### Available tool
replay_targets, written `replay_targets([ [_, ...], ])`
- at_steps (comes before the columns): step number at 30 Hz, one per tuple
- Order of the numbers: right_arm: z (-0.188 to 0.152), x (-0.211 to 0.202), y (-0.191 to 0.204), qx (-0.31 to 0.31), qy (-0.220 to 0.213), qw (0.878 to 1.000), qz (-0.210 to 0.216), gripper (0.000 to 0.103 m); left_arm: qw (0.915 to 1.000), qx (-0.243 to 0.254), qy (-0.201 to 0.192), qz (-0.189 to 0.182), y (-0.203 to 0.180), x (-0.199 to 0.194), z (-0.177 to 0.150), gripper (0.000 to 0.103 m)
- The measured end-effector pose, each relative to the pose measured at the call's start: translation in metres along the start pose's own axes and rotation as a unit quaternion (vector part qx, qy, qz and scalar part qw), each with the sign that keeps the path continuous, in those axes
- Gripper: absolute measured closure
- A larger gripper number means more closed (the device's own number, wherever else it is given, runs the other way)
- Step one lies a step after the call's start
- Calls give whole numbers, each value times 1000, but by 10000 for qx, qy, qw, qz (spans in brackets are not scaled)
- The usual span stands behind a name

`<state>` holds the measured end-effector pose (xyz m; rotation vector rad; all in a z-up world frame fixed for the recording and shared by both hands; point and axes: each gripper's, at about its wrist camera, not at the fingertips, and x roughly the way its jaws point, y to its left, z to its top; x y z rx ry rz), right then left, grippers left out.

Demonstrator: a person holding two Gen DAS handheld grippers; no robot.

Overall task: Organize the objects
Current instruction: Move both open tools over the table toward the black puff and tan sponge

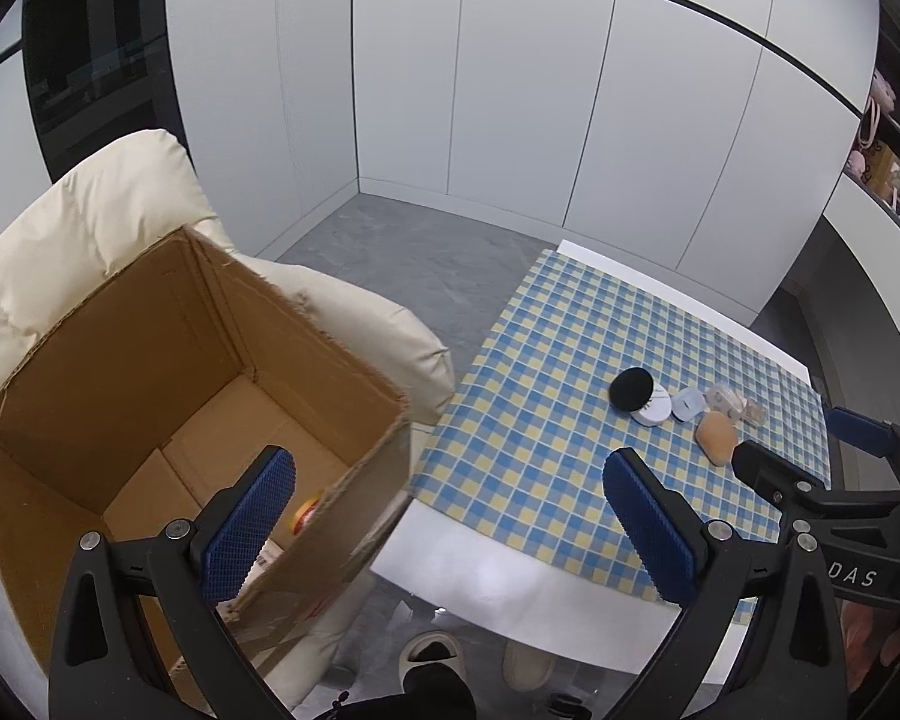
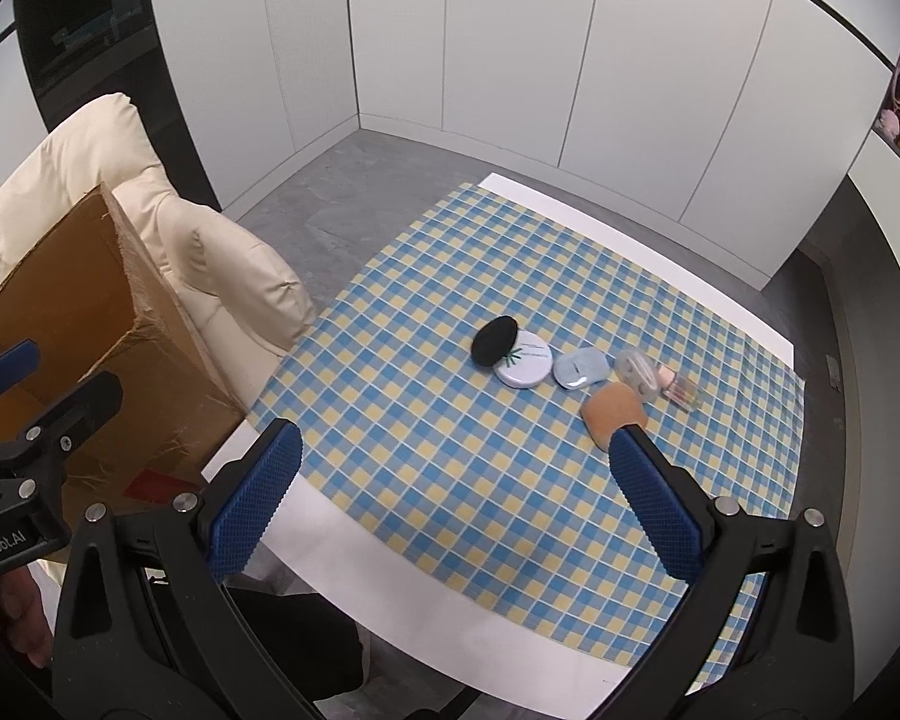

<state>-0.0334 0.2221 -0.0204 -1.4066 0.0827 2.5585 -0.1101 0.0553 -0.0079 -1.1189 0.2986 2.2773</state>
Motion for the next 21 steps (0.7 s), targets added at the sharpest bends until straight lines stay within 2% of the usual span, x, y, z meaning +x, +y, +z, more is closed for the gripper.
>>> replay_targets([
  [21,-17,-7,-55,287,29,9991,-296,0,9986,409,33,-321,-61,10,5,1],
])
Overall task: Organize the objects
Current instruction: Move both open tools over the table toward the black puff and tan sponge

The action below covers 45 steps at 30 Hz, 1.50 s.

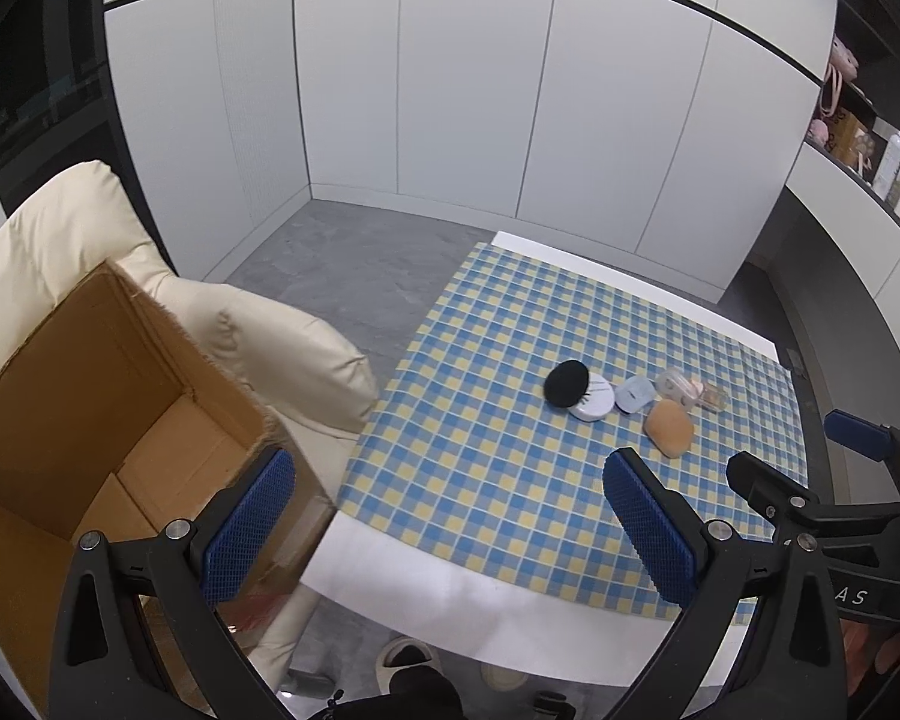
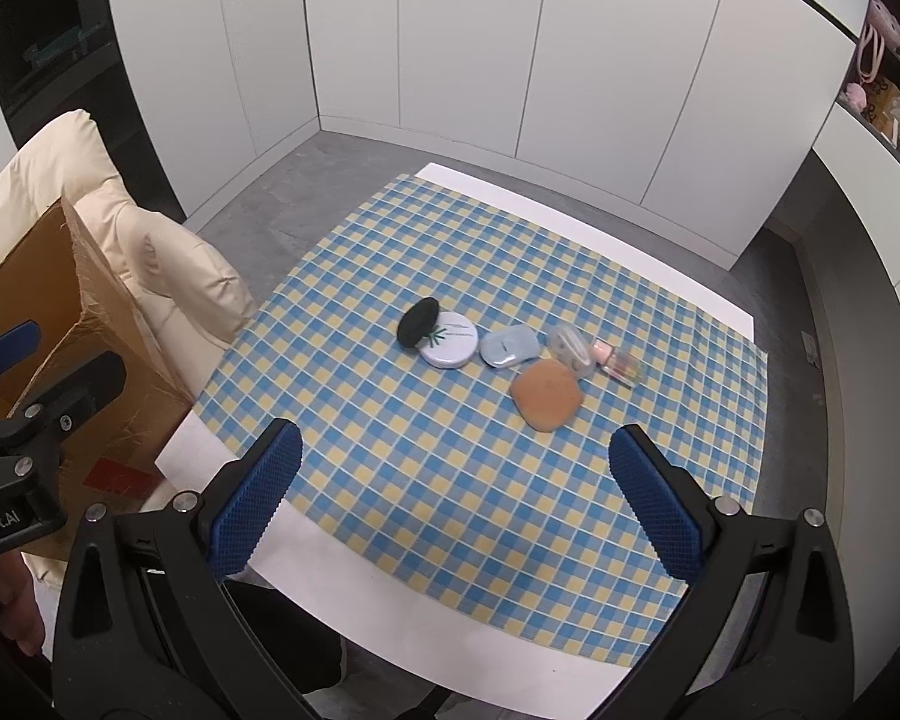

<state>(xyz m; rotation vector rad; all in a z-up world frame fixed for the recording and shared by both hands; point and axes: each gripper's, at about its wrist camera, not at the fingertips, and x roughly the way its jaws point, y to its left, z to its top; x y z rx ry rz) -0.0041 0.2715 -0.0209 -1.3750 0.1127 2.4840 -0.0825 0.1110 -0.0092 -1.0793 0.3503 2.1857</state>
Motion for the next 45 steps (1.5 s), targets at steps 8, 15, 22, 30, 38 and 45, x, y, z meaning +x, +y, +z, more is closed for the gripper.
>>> replay_targets([
  [8,-6,-1,-22,142,28,9998,-106,0,9998,168,18,-102,-21,3,2,0],
  [15,-12,-3,-37,235,45,9996,-176,0,9995,271,49,-171,-36,6,4,0],
  [22,-17,-3,-48,311,64,9992,-240,0,9991,343,93,-249,-47,9,6,1],
  [30,-21,-2,-63,412,119,9986,-297,0,9984,418,150,-347,-57,13,6,1],
  [38,-22,2,-78,576,179,9979,-236,0,9974,564,252,-381,-62,26,8,1],
  [45,-25,29,-82,370,329,9984,-277,0,9958,684,459,-388,-72,49,2,1],
])
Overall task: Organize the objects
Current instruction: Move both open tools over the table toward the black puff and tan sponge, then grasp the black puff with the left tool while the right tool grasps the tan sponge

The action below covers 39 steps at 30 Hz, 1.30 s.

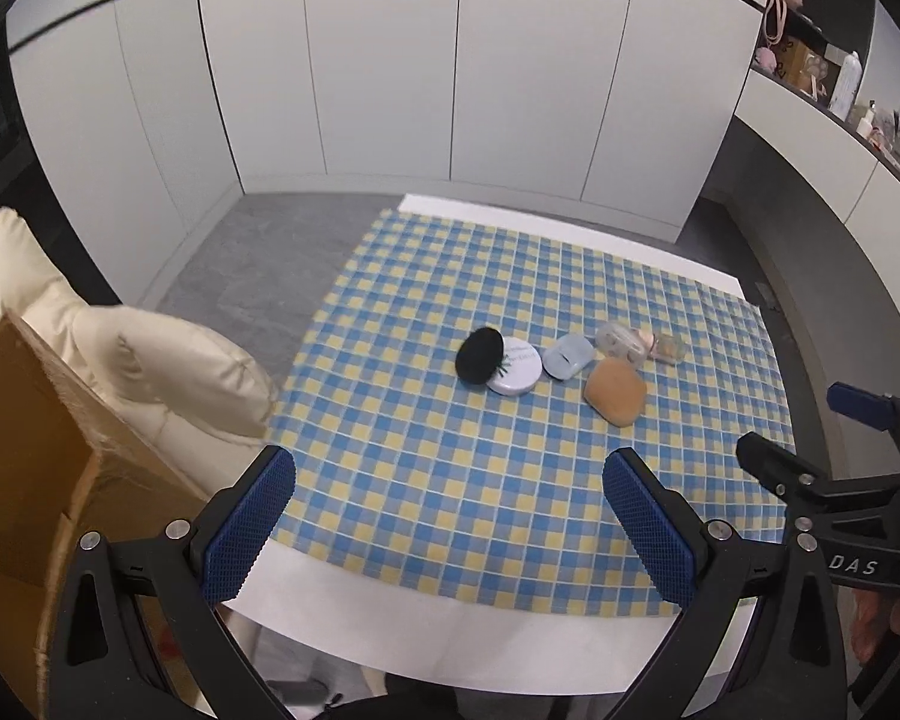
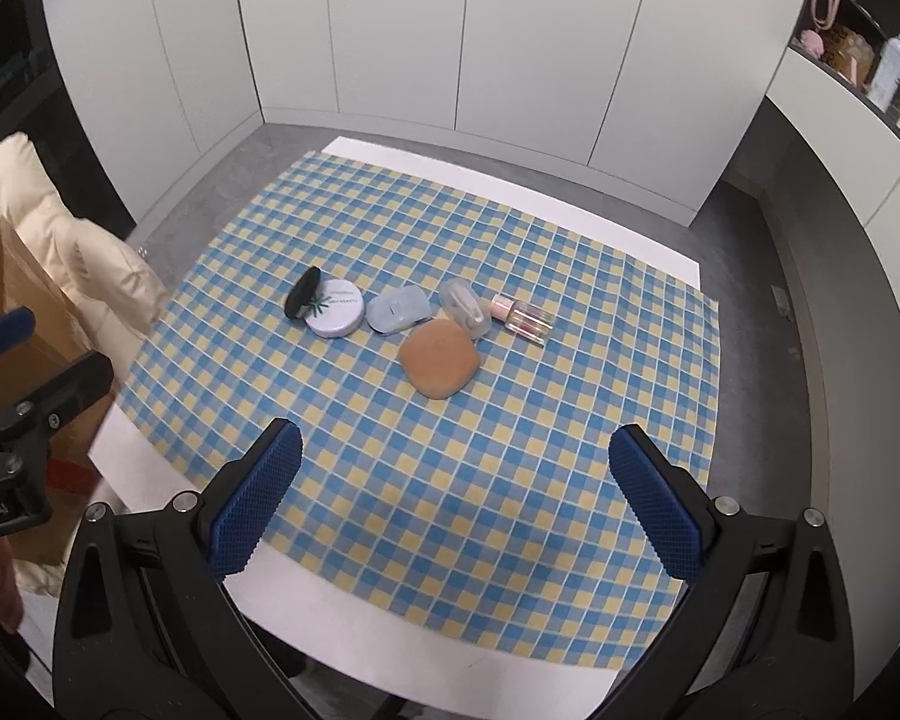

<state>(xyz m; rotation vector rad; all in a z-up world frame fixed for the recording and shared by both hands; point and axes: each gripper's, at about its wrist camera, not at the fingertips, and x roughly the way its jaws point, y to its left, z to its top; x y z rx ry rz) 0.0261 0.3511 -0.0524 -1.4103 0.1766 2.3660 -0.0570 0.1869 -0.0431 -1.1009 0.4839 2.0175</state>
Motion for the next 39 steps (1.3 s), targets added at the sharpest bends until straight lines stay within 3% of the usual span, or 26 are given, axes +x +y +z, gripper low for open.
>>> replay_targets([
  [21,4,75,-22,-214,272,9994,-40,0,9987,44,511,64,-16,87,7,2],
  [27,3,102,-35,-76,376,9993,26,0,9972,149,717,143,-21,117,0,8],
  [39,2,146,-33,-67,623,9973,391,13,9955,159,909,224,-19,159,8,23],
])
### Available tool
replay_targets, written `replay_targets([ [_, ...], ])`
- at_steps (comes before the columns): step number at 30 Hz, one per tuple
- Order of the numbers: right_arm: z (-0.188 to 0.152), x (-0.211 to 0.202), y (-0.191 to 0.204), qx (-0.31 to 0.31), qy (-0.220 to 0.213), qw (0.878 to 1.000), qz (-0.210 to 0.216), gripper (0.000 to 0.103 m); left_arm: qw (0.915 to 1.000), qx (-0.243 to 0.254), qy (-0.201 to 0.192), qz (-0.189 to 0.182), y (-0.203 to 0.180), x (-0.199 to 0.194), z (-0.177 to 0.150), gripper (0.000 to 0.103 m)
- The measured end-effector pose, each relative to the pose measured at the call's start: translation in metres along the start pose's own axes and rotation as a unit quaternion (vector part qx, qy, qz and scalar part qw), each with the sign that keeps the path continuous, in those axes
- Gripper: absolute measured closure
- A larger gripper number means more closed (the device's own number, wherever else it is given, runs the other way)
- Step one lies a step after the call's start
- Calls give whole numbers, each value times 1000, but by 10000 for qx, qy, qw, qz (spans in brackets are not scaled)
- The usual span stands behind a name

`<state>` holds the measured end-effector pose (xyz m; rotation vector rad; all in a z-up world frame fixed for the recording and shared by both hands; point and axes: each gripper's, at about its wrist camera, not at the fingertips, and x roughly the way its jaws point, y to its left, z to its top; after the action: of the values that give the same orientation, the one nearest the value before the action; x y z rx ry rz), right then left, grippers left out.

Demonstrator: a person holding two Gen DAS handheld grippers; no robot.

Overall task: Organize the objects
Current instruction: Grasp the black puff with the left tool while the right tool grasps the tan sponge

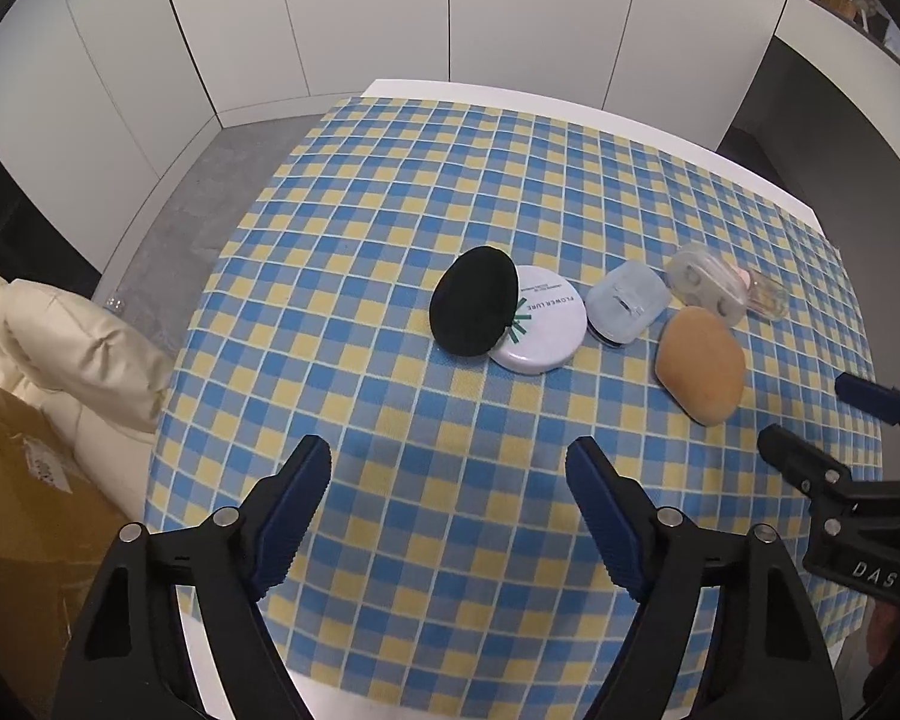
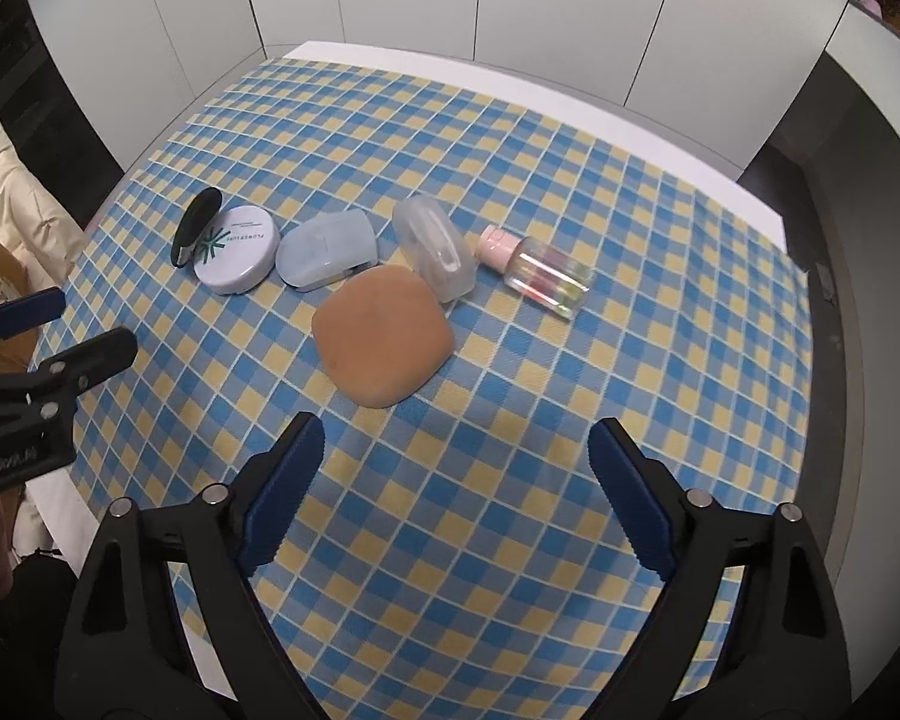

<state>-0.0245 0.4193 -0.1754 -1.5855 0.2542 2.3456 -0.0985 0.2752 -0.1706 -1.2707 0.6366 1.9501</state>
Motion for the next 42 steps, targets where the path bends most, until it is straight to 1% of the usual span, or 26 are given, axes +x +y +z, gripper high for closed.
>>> replay_targets([
  [3,1,10,5,-50,60,10000,10,14,10000,-18,-37,-20,2,6,4,23],
  [5,2,16,10,-73,93,9999,46,14,9999,-73,-34,-64,5,10,7,27],
  [8,6,25,17,-84,109,9999,76,14,9999,-126,-14,-95,6,18,14,27],
  [12,13,36,26,-91,94,9999,72,16,9999,0,-47,-99,2,26,25,28],
  [13,14,38,27,-91,94,9999,50,16,9999,13,-44,-106,1,28,27,30],
  [15,18,44,30,-91,121,9999,13,23,9999,-19,-23,-143,1,32,32,33],
  [16,20,47,31,-83,140,9999,10,25,9998,-45,-32,-180,2,34,35,35],
  [18,22,50,31,-56,157,9999,20,31,9996,-48,-56,-259,1,36,39,40],
  [19,23,52,31,-50,164,9998,40,33,9995,-42,-58,-292,1,37,40,46],
  [20,24,54,32,-55,172,9998,64,37,9994,-34,-44,-337,1,39,42,55],
  [21,25,54,33,-75,146,9999,53,37,9993,-35,-19,-383,1,41,44,59],
  [23,25,55,35,-77,123,9999,77,39,9988,-51,35,-495,0,45,46,75],
  [27,24,54,36,-96,112,9998,104,42,9988,-73,6,-490,2,45,46,82],
  [29,22,53,36,-70,125,9998,110,42,9990,-87,9,-449,3,42,43,86],
  [33,12,46,34,-52,181,9997,159,42,9987,-2,144,-480,5,35,29,87],
  [38,-8,37,29,-37,219,9997,79,42,9981,196,243,-540,-6,15,-9,88],
  [42,-28,35,27,-23,366,9993,40,42,9973,345,254,-589,-22,5,-30,88],
])
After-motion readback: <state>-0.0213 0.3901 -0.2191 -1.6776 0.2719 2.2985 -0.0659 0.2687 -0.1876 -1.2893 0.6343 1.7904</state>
